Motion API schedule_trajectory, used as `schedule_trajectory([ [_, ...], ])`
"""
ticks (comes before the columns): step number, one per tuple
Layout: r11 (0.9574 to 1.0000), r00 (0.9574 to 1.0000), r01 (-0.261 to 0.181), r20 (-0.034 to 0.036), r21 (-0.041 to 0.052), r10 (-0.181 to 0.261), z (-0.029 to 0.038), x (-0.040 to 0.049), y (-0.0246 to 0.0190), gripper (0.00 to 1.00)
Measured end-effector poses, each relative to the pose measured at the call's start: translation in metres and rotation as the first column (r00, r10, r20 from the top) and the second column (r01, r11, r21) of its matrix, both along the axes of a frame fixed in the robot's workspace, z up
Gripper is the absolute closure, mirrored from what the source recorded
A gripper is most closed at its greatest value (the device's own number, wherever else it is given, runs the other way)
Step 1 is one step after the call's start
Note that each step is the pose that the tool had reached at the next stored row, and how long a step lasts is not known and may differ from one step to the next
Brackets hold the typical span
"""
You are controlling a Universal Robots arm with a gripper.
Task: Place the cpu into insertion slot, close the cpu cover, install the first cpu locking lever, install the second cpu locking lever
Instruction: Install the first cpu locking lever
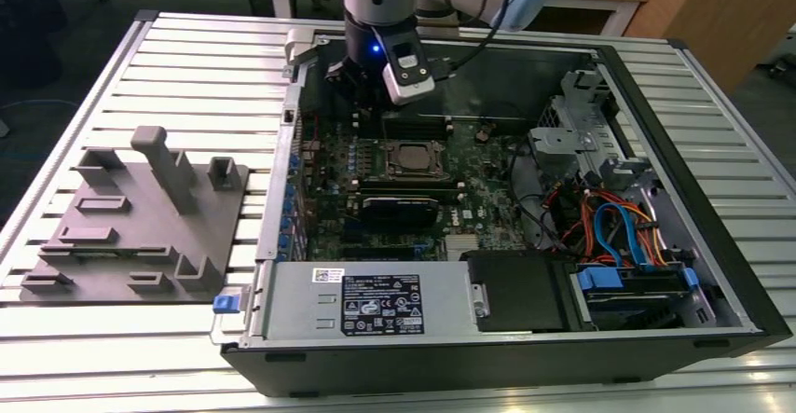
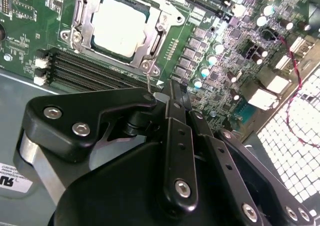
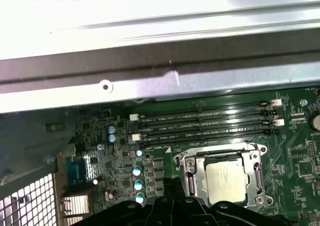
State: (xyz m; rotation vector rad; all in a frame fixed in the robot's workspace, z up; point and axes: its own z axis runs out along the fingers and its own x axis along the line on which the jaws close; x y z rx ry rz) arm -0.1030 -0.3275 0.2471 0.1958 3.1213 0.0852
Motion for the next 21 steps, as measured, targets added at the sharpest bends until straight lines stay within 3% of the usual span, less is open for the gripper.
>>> schedule_trajectory([
  [9, 1.0, 1.0, -0.001, 0.0, 0.0, 0.001, 0.0015, -0.0004, 0.006, 0.9],
  [21, 1.0, 1.0, -0.001, -0.0001, 0.0, 0.001, 0.0019, -0.0003, 0.0074, 0.9],
])
